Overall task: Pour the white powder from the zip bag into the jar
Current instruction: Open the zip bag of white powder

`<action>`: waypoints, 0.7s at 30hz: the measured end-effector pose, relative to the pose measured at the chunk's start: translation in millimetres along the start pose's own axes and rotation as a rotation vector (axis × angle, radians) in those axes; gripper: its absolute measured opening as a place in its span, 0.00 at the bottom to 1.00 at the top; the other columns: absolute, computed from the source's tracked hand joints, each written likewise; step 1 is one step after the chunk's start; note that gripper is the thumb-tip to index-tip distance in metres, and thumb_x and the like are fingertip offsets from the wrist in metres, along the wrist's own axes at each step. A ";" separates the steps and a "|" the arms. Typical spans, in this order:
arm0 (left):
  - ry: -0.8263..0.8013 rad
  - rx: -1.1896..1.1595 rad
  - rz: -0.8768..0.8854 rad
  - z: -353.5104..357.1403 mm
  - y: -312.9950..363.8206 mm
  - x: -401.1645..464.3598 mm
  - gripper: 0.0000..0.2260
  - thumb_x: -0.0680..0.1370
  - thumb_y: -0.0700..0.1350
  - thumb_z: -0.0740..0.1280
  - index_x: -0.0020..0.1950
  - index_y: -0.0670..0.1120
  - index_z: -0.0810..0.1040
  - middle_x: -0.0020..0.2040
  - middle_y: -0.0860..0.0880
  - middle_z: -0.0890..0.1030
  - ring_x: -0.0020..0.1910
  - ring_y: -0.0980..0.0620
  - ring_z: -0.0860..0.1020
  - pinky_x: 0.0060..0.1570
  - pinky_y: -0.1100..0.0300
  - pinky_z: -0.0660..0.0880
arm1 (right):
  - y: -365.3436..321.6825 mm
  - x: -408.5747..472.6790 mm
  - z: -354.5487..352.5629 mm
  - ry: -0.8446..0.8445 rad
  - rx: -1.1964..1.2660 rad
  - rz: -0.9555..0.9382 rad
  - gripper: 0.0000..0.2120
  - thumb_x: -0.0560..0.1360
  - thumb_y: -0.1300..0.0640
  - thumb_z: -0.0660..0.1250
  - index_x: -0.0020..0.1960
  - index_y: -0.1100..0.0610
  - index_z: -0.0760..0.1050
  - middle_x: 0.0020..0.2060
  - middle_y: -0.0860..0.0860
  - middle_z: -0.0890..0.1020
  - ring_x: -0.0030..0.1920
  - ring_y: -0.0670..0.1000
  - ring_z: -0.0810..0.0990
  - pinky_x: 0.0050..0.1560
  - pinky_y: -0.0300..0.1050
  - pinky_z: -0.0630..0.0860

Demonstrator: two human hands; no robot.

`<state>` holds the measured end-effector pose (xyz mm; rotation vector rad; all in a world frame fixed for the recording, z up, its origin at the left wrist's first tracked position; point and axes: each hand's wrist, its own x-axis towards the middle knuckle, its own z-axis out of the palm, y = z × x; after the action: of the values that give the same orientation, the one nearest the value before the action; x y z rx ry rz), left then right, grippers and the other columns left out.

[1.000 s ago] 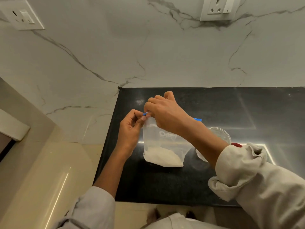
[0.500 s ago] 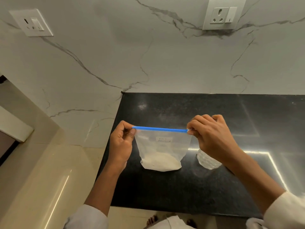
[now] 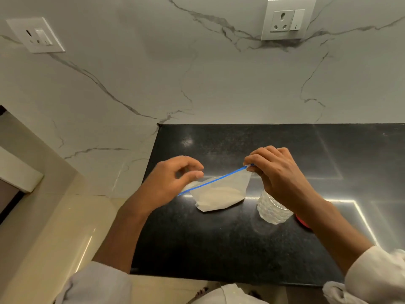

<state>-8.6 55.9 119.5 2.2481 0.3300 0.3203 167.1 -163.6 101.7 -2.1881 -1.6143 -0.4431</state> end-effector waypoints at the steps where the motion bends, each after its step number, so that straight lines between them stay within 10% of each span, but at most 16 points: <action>1: -0.082 0.074 0.000 4.7 4.6 4.4 0.10 0.75 0.53 0.71 0.54 0.53 0.81 0.47 0.57 0.81 0.46 0.58 0.79 0.46 0.67 0.76 | 0.4 0.7 0.8 0.011 -0.002 0.005 0.12 0.72 0.64 0.73 0.53 0.55 0.78 0.49 0.52 0.81 0.47 0.55 0.78 0.45 0.47 0.70; 9: -0.197 0.289 0.042 28.4 17.3 25.4 0.02 0.78 0.46 0.68 0.49 0.49 0.78 0.44 0.54 0.77 0.43 0.56 0.76 0.44 0.67 0.74 | -12.2 0.8 7.5 0.129 0.036 0.148 0.11 0.74 0.61 0.70 0.56 0.57 0.77 0.50 0.55 0.79 0.48 0.54 0.77 0.45 0.46 0.74; 12: -0.045 0.231 0.042 33.7 15.2 21.9 0.02 0.77 0.45 0.69 0.45 0.48 0.79 0.41 0.53 0.78 0.40 0.55 0.76 0.41 0.66 0.75 | -41.2 -10.9 -1.4 0.323 0.336 0.381 0.03 0.78 0.58 0.65 0.50 0.58 0.75 0.41 0.50 0.78 0.39 0.46 0.74 0.40 0.35 0.71; 15: 0.003 0.108 0.022 44.4 18.6 17.2 0.03 0.76 0.45 0.70 0.43 0.48 0.79 0.39 0.53 0.78 0.40 0.56 0.77 0.38 0.67 0.75 | -65.9 -16.3 -1.6 0.097 0.878 0.737 0.14 0.79 0.47 0.63 0.44 0.57 0.77 0.33 0.53 0.80 0.33 0.46 0.79 0.33 0.38 0.73; 18: -0.141 -0.074 -0.031 55.1 20.7 12.2 0.03 0.76 0.46 0.71 0.45 0.47 0.80 0.39 0.50 0.81 0.39 0.52 0.80 0.41 0.54 0.80 | -73.6 -14.3 10.6 -0.083 1.386 0.968 0.18 0.79 0.48 0.63 0.50 0.63 0.77 0.39 0.60 0.84 0.40 0.56 0.84 0.35 0.50 0.77; 21: -0.289 -0.224 -0.111 59.2 22.3 7.0 0.04 0.76 0.47 0.70 0.50 0.48 0.80 0.41 0.50 0.83 0.38 0.49 0.82 0.38 0.51 0.81 | -71.6 -16.1 17.2 -0.035 1.386 0.940 0.11 0.81 0.56 0.61 0.49 0.63 0.76 0.40 0.61 0.84 0.42 0.59 0.84 0.39 0.54 0.78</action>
<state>20.6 2.7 100.2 2.0115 0.2500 -0.0272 94.3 -149.8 87.6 -1.4582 -0.3607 0.7681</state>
